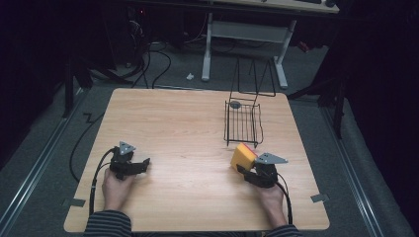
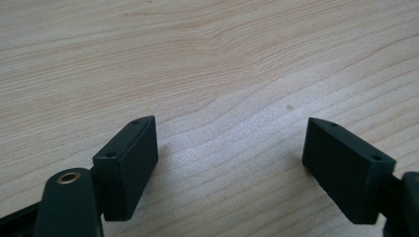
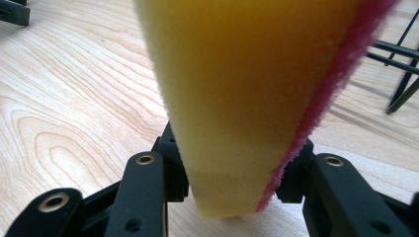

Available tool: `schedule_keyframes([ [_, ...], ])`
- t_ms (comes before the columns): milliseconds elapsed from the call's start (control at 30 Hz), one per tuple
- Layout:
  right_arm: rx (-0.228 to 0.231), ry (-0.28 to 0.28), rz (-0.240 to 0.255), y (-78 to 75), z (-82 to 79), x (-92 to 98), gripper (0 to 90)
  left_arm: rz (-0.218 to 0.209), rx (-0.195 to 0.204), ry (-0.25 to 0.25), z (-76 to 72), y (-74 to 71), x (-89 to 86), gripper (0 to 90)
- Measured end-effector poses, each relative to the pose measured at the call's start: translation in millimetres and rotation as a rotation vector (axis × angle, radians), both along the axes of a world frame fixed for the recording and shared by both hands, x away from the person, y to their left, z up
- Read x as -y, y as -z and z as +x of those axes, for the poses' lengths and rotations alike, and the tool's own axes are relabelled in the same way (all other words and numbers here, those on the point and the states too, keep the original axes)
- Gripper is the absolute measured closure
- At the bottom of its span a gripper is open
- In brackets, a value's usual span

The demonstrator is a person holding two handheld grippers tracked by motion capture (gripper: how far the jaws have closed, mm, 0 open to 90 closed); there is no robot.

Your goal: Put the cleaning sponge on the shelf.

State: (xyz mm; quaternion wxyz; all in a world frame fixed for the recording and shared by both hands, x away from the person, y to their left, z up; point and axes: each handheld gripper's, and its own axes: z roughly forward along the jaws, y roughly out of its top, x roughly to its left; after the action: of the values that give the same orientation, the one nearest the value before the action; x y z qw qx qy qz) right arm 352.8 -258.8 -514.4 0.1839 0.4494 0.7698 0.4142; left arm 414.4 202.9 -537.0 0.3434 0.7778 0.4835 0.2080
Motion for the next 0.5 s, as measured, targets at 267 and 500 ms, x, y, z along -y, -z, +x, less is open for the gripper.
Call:
schedule_keyframes([
  [267, -0.006, -0.001, 0.025, -8.2, -5.5, 6.7, 58.5, 0.0, 0.0, 0.0, 0.0, 0.0, 0.0, 22.0],
  [500, 0.002, 0.002, 0.04, -14.9, -10.4, 12.8, 58.5, 0.0, 0.001, 0.0, 0.0, 0.0, 0.0, 22.0],
])
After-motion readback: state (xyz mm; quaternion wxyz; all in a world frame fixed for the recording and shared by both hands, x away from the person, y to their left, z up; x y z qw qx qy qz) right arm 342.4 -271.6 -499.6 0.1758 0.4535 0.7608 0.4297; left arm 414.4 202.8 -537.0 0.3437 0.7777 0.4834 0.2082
